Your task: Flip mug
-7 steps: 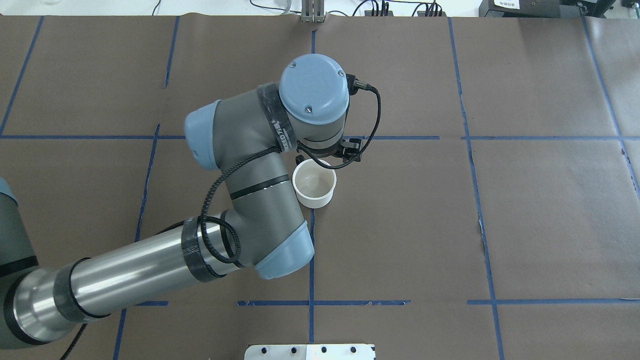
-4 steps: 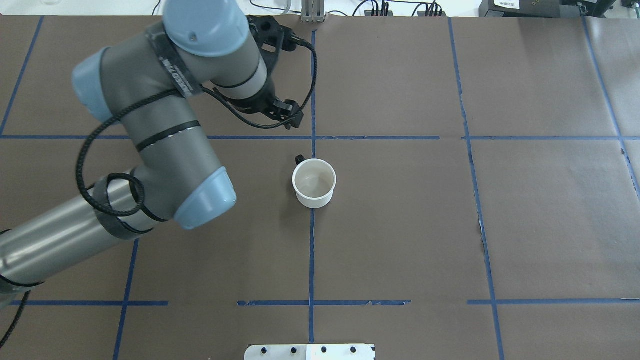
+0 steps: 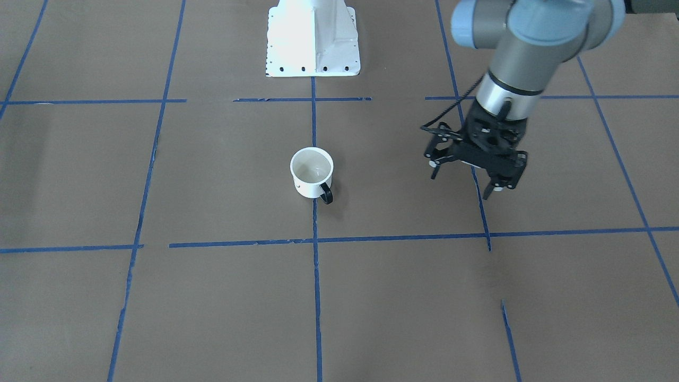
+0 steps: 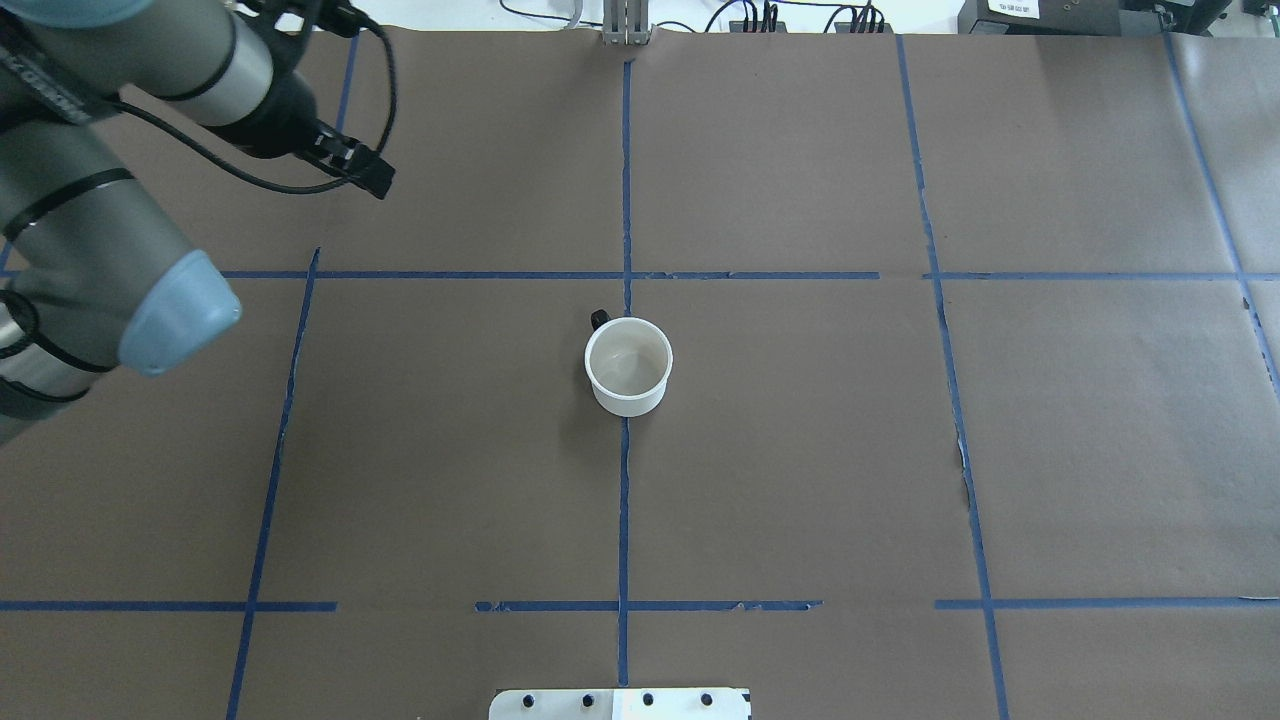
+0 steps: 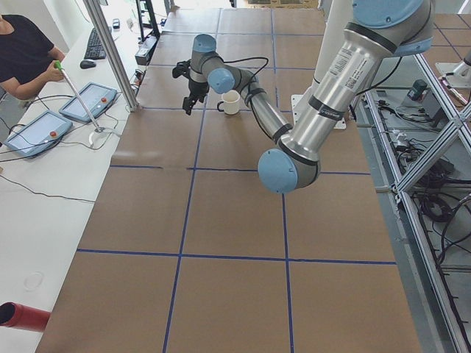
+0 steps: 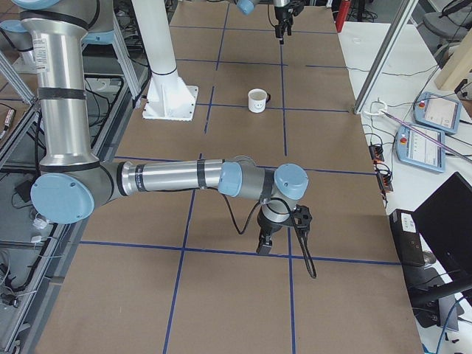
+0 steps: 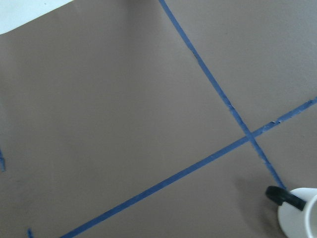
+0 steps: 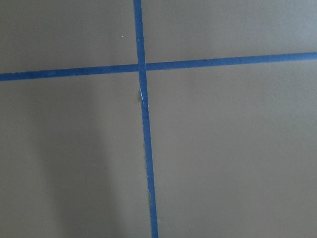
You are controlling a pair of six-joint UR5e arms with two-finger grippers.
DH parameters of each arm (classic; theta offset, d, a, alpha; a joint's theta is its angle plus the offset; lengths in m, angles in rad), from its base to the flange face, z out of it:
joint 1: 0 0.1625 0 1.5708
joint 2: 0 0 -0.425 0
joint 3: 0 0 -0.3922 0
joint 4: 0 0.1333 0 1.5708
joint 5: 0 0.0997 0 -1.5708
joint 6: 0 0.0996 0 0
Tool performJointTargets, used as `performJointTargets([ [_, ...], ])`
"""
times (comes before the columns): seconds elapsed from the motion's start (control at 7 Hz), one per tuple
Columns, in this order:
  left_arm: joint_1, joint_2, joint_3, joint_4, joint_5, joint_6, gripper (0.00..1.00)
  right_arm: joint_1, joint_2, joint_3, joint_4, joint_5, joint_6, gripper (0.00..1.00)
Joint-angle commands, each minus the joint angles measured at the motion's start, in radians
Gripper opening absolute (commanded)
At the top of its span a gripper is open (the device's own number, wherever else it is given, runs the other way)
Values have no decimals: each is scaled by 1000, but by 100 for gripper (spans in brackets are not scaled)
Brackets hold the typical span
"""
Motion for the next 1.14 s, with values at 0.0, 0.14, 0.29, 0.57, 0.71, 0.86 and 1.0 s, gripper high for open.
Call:
performJointTargets([
  [0.0,-191,143,50,-45,-103,149,100,0,0,0,0,0,0,100],
  [0.14,-240,227,77,-44,-104,164,100,0,0,0,0,0,0,100],
  [0.29,-321,302,79,-41,-117,196,100,0,0,0,0,0,0,100],
  [0.57,-487,379,213,-33,-230,400,100,0,0,0,0,0,0,100],
  [0.71,-518,389,280,-30,-242,479,100,0,0,0,0,0,0,100],
  [0.86,-555,392,323,-30,-242,483,100,0,0,0,0,0,0,100],
  [1.0,-564,413,329,-12,-242,483,100,0,0,0,0,0,0,100],
])
